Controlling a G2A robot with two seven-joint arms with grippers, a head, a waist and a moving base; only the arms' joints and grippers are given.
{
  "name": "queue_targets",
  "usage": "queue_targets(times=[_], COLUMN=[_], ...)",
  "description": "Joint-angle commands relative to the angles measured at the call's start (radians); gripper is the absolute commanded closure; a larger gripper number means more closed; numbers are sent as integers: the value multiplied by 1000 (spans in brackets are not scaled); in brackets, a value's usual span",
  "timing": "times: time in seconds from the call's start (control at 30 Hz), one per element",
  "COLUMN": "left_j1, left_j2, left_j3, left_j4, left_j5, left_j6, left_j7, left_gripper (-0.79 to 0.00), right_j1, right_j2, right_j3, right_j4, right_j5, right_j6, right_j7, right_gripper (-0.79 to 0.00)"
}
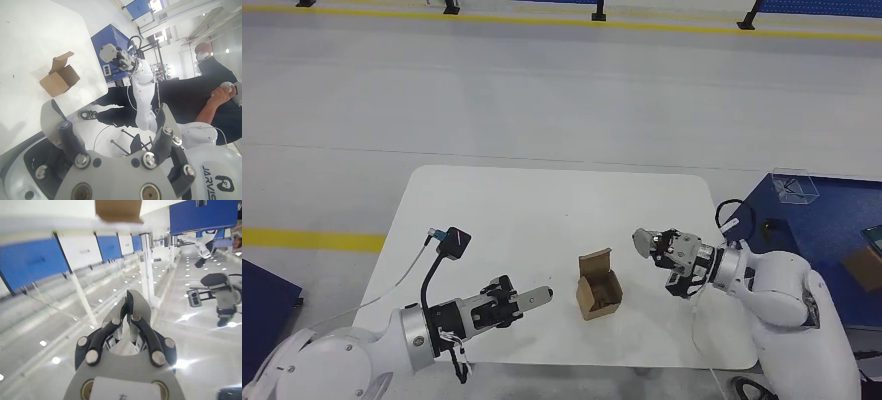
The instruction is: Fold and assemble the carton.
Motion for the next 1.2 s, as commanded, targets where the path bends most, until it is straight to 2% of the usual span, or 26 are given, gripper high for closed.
queue_targets(times=[0.0, 0.07, 0.13, 0.17, 0.27, 0.33, 0.43, 0.47, 0.8, 0.83, 0.87, 0.93, 0.97, 1.1, 1.17], left_j1=[0, 0, 0, 0, 0, 0, 0, 0, 0, 0, 0, 9, 2, -100, -166], left_j2=[0, 0, 0, 0, 0, 0, 0, 0, 0, 0, 0, -1, -1, -5, -15], left_j3=[0, 0, 0, 0, 0, 0, 0, 0, 0, 0, 0, 21, 44, 184, 262], left_j4=[0, 0, 0, 0, 0, 0, 0, 0, 0, 0, 0, 27, 55, 130, 180], left_j5=[0, 0, 0, 0, 0, 0, 0, 0, 0, 0, 0, -13, 2, 140, 164], left_j6=[0, 0, 0, 0, 0, 0, 0, 0, 0, 0, 0, 14, 52, 210, 247], left_j7=[0, 0, 0, 0, 0, 0, 0, 0, 0, 0, 0, -13, -27, -65, -84], left_gripper=[-785, -785, -785, -785, -785, -785, -785, -785, -785, -785, -785, -785, -785, -785, -785], right_j1=[7, 16, 32, 24, 12, 30, 55, 55, 55, 55, 48, 12, -12, -95, -136], right_j2=[-6, -8, -2, 2, 19, 23, 21, 21, 21, 21, 22, 29, 35, 60, 71], right_j3=[12, 2, -11, -34, -93, -117, -131, -131, -131, -127, -123, -116, -110, -71, -52], right_j4=[36, 51, 31, 45, 150, 253, 305, 305, 305, 302, 291, 227, 193, 89, 49], right_j5=[-285, -476, -784, -925, -1277, -1335, -1318, -1318, -1318, -1334, -1367, -1536, -1643, -1991, -2155], right_j6=[121, 124, 89, 43, -194, -277, -289, -289, -289, -306, -347, -466, -521, -637, -670], right_j7=[285, 485, 708, 856, 1271, 1430, 1462, 1462, 1462, 1447, 1419, 1333, 1291, 1249, 1225], right_gripper=[0, 0, 0, 0, 0, 0, 0, -714, -714, -785, -785, -785, -785, -785, -785])
